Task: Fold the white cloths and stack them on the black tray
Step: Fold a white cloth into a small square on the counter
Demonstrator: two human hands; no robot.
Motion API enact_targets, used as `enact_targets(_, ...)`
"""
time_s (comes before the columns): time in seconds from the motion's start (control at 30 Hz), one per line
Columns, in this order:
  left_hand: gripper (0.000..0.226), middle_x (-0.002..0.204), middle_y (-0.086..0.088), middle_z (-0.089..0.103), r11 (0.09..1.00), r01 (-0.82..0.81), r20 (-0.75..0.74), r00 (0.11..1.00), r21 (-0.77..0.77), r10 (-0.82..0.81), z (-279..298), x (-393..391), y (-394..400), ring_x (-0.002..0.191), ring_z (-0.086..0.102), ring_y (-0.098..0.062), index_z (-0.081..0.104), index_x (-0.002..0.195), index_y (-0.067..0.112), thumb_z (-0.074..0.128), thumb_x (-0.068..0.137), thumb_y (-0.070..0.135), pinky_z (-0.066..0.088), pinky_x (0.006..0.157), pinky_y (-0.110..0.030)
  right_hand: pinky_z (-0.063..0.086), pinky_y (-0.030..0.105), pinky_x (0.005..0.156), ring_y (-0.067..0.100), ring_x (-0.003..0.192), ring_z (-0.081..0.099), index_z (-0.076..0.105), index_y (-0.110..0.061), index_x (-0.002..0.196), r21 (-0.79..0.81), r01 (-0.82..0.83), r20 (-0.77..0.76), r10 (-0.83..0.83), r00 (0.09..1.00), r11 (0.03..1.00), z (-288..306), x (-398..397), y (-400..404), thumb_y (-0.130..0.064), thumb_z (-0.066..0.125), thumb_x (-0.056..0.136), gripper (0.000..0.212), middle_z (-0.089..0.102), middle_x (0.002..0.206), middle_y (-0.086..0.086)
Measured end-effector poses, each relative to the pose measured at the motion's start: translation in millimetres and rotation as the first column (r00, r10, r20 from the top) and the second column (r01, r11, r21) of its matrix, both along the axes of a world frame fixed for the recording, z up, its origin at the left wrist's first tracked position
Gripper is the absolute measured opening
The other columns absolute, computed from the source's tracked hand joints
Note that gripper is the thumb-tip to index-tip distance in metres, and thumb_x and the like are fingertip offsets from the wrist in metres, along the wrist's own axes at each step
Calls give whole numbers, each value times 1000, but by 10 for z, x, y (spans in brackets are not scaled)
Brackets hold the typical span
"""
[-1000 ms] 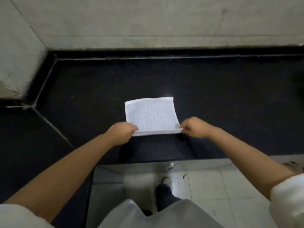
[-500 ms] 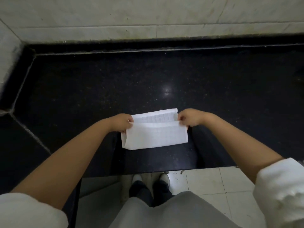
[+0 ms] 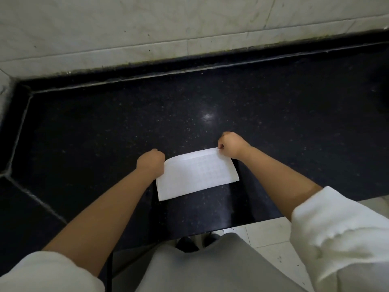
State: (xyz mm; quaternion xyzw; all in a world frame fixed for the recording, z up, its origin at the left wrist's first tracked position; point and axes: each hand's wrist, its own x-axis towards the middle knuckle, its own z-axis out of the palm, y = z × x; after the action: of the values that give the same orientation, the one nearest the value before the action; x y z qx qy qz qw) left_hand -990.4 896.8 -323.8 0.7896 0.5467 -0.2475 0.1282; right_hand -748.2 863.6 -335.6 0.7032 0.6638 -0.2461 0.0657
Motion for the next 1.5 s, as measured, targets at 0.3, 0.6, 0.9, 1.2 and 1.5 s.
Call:
enact_targets(0.3, 16, 107, -11, 60, 1000, 12, 58, 998, 18, -13, 117, -7, -71, 86, 55, -22, 54, 104, 8, 46, 91, 8, 46, 72, -30, 45, 32, 73, 28, 97, 59, 63, -5, 94, 7, -35, -43, 35, 998, 999, 334, 77, -190, -6, 49, 87, 16, 64, 102, 12)
enact_targets(0.6, 29, 113, -15, 55, 824, 224, 81, 948, 520, -308, 829, 101, 62, 107, 46, -33, 60, 112, 3, 46, 90, 15, 39, 80, -39, 48, 39, 55, 39, 70, 58, 64, 4, 82, 684, -166, 139, 97, 986, 710, 843, 307, -358, -5, 42, 76, 25, 58, 78, 24)
enact_targets(0.9, 39, 128, -7, 45, 898, 438, -33, 899, 49, -437, 54, -225, -722, 118, 42, -25, 47, 122, 11, 43, 92, 35, 35, 96, -35, 34, 36, 96, 26, 113, 47, 63, -9, 106, 157, -16, 102, -1, 995, 987, 9, -15, -1256, -30, 47, 92, 30, 53, 115, 7)
enact_targets(1.2, 59, 158, -8, 1, 991, 23, 249, 967, 131, -55, -24, 81, -522, 147, -2, -22, 13, 148, 7, 32, 99, 36, 12, 119, -37, 46, 38, 94, 30, 113, 54, 53, -5, 118, -100, 682, 37, -682, 730, 725, 51, -345, -921, -15, 47, 88, 32, 56, 124, 13)
enact_targets(1.5, 70, 157, -6, -15, 997, 35, 200, 979, 62, -46, -409, -23, -560, 146, -14, -21, -8, 149, 12, 18, 98, 51, -3, 120, -39, 31, 23, 47, 13, 58, 42, 39, -13, 62, -71, 778, -228, -769, 597, 624, 126, -314, -806, -10, 52, 81, 24, 45, 69, 0)
